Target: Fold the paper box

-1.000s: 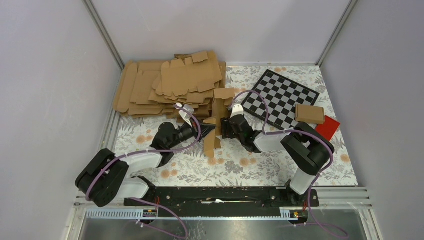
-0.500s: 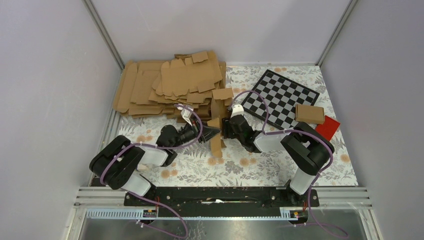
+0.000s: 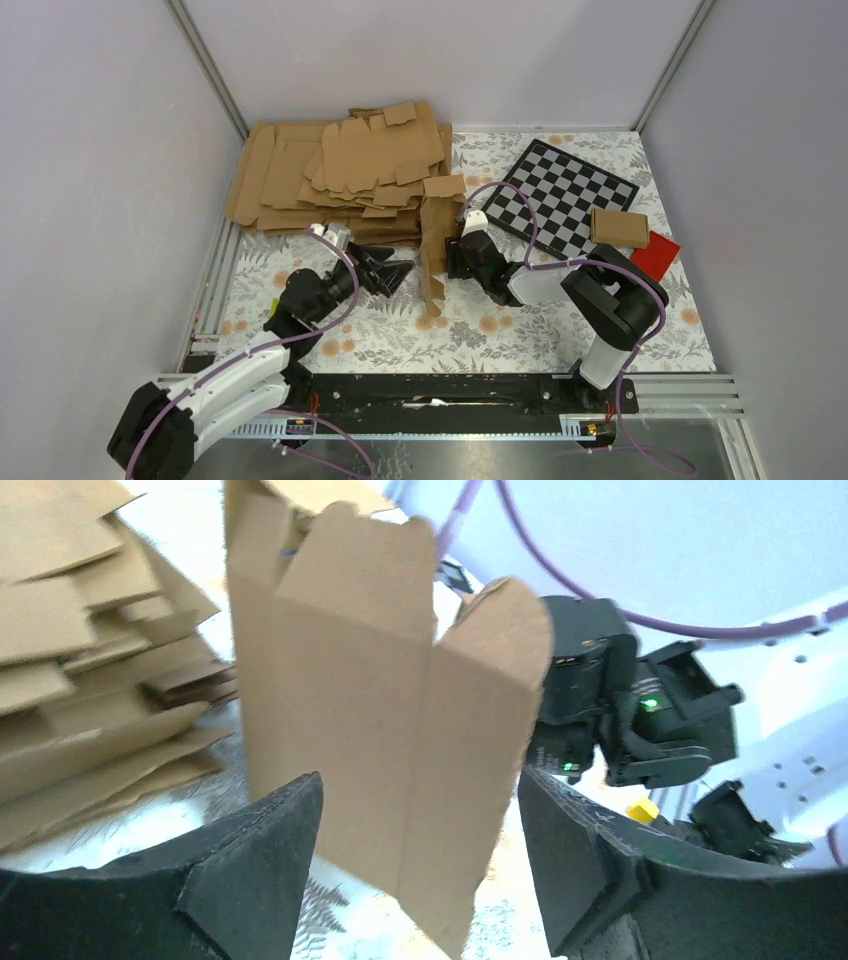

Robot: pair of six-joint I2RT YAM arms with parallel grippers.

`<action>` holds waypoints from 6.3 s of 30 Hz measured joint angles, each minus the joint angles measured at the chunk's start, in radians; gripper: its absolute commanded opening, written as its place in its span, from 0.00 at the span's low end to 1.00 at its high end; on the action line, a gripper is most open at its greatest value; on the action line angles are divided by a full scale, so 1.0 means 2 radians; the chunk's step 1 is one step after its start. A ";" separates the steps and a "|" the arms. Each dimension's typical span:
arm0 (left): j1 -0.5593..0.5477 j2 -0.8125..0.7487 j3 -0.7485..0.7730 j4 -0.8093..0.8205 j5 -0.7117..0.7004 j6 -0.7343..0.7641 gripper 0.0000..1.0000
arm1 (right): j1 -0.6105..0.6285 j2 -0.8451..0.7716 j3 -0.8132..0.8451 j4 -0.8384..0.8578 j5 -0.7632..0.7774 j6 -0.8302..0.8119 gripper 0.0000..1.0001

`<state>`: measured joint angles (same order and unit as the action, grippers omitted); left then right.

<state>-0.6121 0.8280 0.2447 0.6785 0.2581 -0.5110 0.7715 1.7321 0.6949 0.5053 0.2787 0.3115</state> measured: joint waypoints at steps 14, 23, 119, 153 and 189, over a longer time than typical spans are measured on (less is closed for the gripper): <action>0.041 0.145 0.030 -0.107 -0.091 -0.030 0.21 | 0.000 0.000 -0.001 0.001 -0.006 -0.001 0.60; 0.041 0.298 0.091 -0.097 -0.051 -0.045 0.00 | 0.000 -0.001 -0.004 0.005 -0.021 -0.008 0.62; -0.028 0.035 0.136 -0.272 -0.079 -0.024 0.64 | -0.007 -0.187 -0.040 -0.012 -0.031 -0.163 0.79; -0.029 -0.042 0.135 -0.342 -0.076 -0.008 0.63 | -0.067 -0.291 -0.007 -0.185 0.079 0.002 0.00; 0.003 0.026 0.064 -0.093 -0.018 -0.058 0.99 | -0.067 -0.310 -0.002 -0.305 0.139 0.192 0.00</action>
<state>-0.6067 0.8799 0.3737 0.4927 0.2230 -0.6262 0.6384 1.1126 0.6907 -0.1051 0.5575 0.6956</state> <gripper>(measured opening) 0.989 0.022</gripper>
